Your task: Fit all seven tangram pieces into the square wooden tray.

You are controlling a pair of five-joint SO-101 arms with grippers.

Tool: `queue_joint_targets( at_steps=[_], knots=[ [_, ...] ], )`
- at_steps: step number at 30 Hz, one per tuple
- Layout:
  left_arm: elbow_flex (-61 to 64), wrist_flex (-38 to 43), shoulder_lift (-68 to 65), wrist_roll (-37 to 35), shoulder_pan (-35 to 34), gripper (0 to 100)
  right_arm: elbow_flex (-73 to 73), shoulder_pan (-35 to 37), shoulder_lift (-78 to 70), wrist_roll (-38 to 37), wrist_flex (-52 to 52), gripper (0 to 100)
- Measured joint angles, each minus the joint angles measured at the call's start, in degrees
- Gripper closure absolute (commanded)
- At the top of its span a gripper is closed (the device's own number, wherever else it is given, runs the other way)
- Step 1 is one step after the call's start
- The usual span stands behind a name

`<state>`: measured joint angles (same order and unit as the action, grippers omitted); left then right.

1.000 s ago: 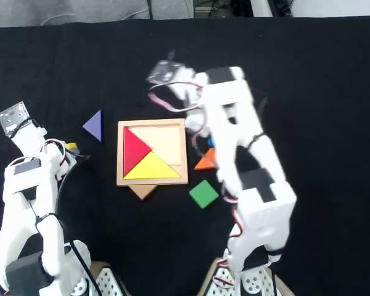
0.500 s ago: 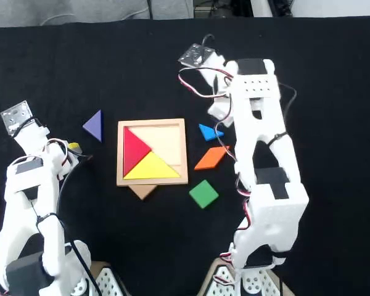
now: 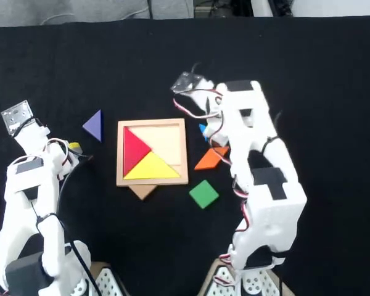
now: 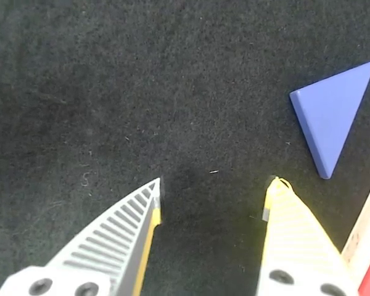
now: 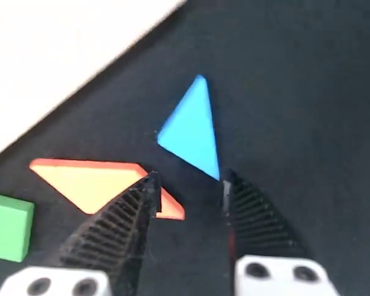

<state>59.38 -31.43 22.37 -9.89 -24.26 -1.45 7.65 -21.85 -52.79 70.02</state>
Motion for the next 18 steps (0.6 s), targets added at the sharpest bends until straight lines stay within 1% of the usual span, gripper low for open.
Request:
queue_joint_targets(
  at_steps=[3, 7, 14, 16, 18],
  knots=[
    [0.0, 0.0, 0.0, 0.0, 0.0, 73, -0.53, 1.93, 0.0, -2.37, -0.44, 70.8],
    [0.0, 0.0, 0.0, 0.0, 0.0, 73, -0.97, 2.81, 0.0, -5.27, -1.76, 71.0],
    [0.0, 0.0, 0.0, 0.0, 0.0, 73, -1.05, 2.64, -4.13, -5.89, -5.54, 71.0],
    [0.0, 0.0, 0.0, 0.0, 0.0, 73, -1.05, 2.55, -5.27, -5.98, -5.89, 73.0],
    [0.0, 0.0, 0.0, 0.0, 0.0, 73, -0.88, 2.55, -5.89, -5.98, -5.89, 78.6]
  ],
)
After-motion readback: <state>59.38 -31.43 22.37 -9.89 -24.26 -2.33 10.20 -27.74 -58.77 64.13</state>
